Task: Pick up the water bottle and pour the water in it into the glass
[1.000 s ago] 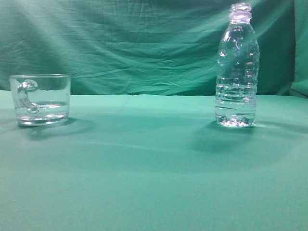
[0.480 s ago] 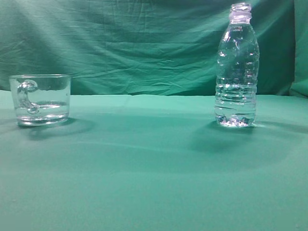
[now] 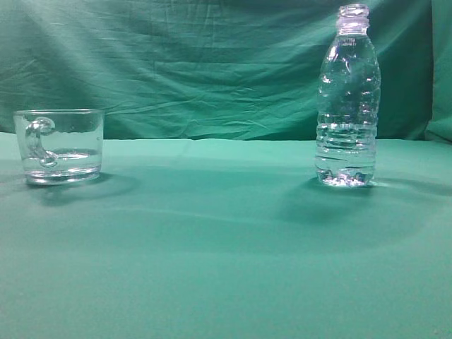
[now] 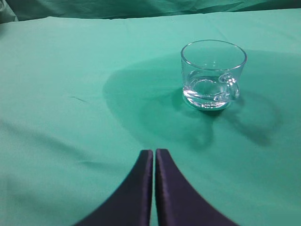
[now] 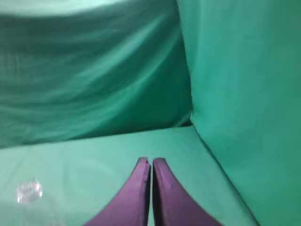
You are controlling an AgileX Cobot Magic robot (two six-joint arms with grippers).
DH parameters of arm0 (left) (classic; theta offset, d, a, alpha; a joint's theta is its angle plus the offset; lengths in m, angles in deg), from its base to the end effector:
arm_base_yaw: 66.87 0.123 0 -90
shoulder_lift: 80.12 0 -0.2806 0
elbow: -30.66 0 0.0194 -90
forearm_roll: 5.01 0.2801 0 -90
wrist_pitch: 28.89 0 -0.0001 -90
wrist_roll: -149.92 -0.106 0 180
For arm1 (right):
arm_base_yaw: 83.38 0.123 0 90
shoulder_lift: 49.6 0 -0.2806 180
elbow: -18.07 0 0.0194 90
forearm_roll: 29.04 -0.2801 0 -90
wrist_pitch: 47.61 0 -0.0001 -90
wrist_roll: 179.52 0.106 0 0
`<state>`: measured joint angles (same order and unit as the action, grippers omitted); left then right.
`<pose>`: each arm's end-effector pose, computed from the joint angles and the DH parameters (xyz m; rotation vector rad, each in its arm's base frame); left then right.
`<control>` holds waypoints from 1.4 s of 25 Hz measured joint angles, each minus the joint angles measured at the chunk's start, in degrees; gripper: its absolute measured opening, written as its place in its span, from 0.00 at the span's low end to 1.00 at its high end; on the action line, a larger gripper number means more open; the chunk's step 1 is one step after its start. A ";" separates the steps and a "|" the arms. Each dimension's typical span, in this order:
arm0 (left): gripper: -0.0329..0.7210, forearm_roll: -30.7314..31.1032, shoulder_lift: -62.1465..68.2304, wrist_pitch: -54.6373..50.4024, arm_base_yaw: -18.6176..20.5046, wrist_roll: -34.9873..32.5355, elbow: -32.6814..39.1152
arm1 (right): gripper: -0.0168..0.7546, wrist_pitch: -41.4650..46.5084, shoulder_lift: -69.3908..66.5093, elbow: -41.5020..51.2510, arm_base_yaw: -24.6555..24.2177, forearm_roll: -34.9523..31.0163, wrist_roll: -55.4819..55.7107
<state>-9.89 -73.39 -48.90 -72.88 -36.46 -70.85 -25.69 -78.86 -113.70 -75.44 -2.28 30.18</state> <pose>0.1002 -0.0137 0.1707 0.1453 1.8303 -0.0784 0.1293 0.0000 0.3265 0.0772 1.6939 0.0208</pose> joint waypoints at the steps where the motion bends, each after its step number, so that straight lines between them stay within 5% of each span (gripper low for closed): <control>1: 0.04 0.00 0.00 0.00 0.00 0.00 0.00 | 0.02 0.24 0.24 0.66 0.00 -5.45 -6.15; 4: 0.04 0.00 0.00 0.00 0.00 0.00 0.00 | 0.02 0.38 2.95 3.85 0.00 -16.65 -21.14; 7: 0.04 0.00 0.00 0.00 0.00 0.00 0.00 | 0.02 1.16 7.80 8.54 0.00 -20.34 -24.71; 20: 0.04 0.00 0.00 0.00 0.00 0.00 0.00 | 0.02 2.61 21.85 29.48 0.00 -22.15 -25.48; 35: 0.04 0.00 0.00 0.00 0.00 0.00 0.00 | 0.02 0.18 21.85 30.42 0.00 -22.45 -23.45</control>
<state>-9.89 -73.39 -48.90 -72.88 -36.46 -70.85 -25.51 -57.01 -83.28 -75.44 -24.73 6.73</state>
